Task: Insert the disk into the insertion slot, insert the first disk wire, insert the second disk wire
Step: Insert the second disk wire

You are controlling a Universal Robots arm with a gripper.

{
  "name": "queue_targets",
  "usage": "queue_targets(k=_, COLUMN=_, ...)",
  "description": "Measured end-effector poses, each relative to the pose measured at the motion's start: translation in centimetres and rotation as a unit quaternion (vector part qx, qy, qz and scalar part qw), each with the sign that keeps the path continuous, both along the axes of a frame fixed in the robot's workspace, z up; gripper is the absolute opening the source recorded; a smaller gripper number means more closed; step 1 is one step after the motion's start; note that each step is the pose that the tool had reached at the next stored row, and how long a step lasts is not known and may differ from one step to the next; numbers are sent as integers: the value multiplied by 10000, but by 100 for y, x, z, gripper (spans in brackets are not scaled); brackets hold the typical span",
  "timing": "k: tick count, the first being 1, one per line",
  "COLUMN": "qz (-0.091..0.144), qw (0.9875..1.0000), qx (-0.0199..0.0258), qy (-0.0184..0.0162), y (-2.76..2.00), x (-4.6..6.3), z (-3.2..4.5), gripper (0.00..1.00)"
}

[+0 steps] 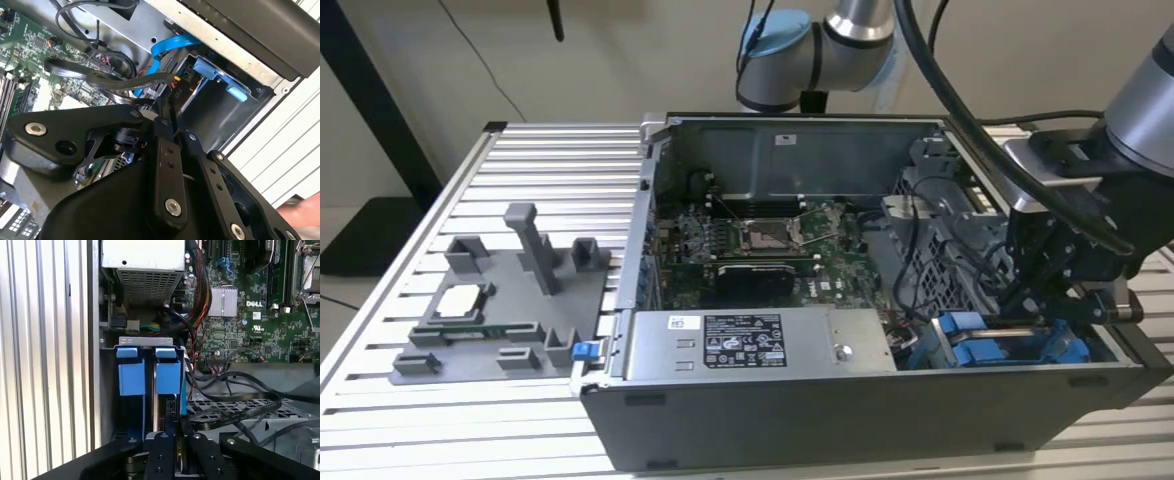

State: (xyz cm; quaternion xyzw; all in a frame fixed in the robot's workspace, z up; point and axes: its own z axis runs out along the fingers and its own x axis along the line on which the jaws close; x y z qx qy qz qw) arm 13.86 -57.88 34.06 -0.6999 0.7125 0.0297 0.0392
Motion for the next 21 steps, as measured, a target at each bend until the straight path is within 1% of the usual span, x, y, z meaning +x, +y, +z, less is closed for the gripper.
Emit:
queue_targets(k=2, qz=0, qw=10000, qx=8, qy=-1, y=0, x=0, z=-12, gripper=0)
queue_targets(k=5, qz=0, qw=10000, qx=6, qy=-1, y=-1, x=-1, z=-44, gripper=0)
queue_targets(k=8, qz=-1, qw=10000, qx=14, qy=-2, y=0, x=-1, z=-57, gripper=0)
queue_targets(k=9, qz=-1, qw=10000, qx=18, qy=-2, y=0, x=-1, z=-59, gripper=100)
queue_targets(k=11, qz=0, qw=10000, qx=25, qy=-2, y=1, x=1, z=-53, gripper=100)
queue_targets(k=12, qz=0, qw=10000, qx=23, qy=-2, y=0, x=1, z=-25, gripper=100)
queue_targets(k=13, qz=0, qw=10000, qx=17, qy=-2, y=0, x=0, z=16, gripper=100)
queue_targets(k=18, qz=-1, qw=10000, qx=18, qy=-2, y=0, x=-1, z=235, gripper=100)
queue_targets(k=21, qz=-1, qw=10000, qx=17, qy=-2, y=0, x=-1, z=334, gripper=100)
